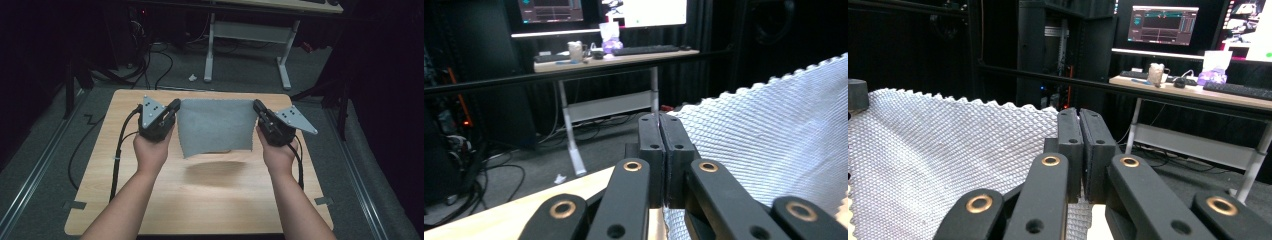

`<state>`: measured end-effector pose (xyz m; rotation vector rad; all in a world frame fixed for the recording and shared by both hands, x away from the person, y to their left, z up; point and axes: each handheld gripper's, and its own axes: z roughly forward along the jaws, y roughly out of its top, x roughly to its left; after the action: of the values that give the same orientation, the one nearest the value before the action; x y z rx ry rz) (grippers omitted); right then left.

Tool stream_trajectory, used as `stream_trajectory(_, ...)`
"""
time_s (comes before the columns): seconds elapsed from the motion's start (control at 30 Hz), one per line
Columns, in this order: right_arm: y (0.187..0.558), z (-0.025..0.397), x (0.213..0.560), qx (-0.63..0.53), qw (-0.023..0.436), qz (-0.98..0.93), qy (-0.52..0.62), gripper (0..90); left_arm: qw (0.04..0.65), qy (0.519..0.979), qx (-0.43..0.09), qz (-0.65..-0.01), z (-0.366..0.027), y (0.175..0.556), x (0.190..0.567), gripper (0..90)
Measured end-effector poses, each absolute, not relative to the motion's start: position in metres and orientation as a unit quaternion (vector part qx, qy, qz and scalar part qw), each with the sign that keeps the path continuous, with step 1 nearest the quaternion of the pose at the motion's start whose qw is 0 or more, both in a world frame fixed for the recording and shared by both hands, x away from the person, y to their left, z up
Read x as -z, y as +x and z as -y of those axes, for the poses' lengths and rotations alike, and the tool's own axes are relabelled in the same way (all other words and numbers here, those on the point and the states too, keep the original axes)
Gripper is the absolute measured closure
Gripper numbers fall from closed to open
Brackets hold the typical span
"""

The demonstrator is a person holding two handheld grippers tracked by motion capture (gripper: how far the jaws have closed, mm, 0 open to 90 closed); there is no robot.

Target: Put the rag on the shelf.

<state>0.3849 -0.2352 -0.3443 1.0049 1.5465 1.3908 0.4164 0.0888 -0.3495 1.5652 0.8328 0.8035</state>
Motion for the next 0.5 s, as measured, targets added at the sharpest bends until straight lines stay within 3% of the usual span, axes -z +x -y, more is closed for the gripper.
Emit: stream_trajectory(0.5,0.441,0.233,0.34,-0.53,0.406,-0.627,0.402,89.4,0.521,0.676,-0.379,-0.357,-0.079,0.469,0.341,89.0)
